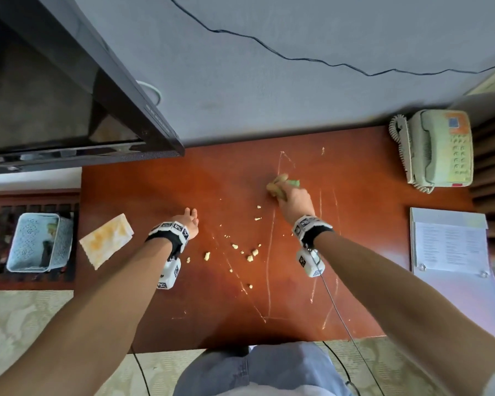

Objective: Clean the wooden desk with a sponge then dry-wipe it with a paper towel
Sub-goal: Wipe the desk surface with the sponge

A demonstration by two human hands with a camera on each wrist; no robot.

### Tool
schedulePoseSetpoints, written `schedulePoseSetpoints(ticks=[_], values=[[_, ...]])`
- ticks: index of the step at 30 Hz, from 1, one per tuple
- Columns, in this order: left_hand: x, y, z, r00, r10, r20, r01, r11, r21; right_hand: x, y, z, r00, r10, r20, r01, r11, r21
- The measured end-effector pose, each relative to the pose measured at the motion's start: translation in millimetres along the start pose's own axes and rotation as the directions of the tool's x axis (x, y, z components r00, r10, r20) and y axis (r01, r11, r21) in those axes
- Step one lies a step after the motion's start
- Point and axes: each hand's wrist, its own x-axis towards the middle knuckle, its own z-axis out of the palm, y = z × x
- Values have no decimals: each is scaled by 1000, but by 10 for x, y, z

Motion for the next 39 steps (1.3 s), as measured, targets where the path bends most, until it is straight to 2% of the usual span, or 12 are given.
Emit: schedulePoseSetpoints(ticks=[2,4,6,8,10,14,18,22,25,33,36,39], values=[[-19,-22,25,1000,-21,11,21,1000,-9,152,120,-296,978,114,-174,-101,992,81],[-48,-19,27,1000,-10,-6,10,1000,16,396,380,-551,924,204,-324,-187,979,84],[-47,-24,37,1000,12,-18,-12,999,41,650,674,-722,889,277,-363,-279,959,47],[-42,-36,43,999,22,-27,-20,998,62,851,908,-792,883,332,-331,-355,935,-11],[-31,-62,65,998,43,-40,-40,996,84,970,988,-760,898,315,-306,-351,934,-68],[-27,-113,147,992,85,-92,-74,991,116,1144,713,-535,947,163,-276,-205,970,-131],[-21,-146,172,987,113,-115,-99,988,120,1229,330,-239,994,36,-104,-57,976,-211],[-38,-161,162,987,120,-108,-106,986,127,934,169,92,998,-61,19,64,973,-223],[-73,-155,183,984,127,-126,-112,986,123,532,119,301,990,-129,59,139,961,-238],[-112,-250,139,984,144,-110,-139,989,51,-620,-188,868,957,-185,224,238,941,-241],[-201,-327,154,972,185,-143,-187,982,-1,-1049,-321,1062,945,-165,281,221,959,-179],[-307,-380,256,956,230,-181,-234,972,-5,-1257,-417,1080,946,-145,289,153,988,-3]])
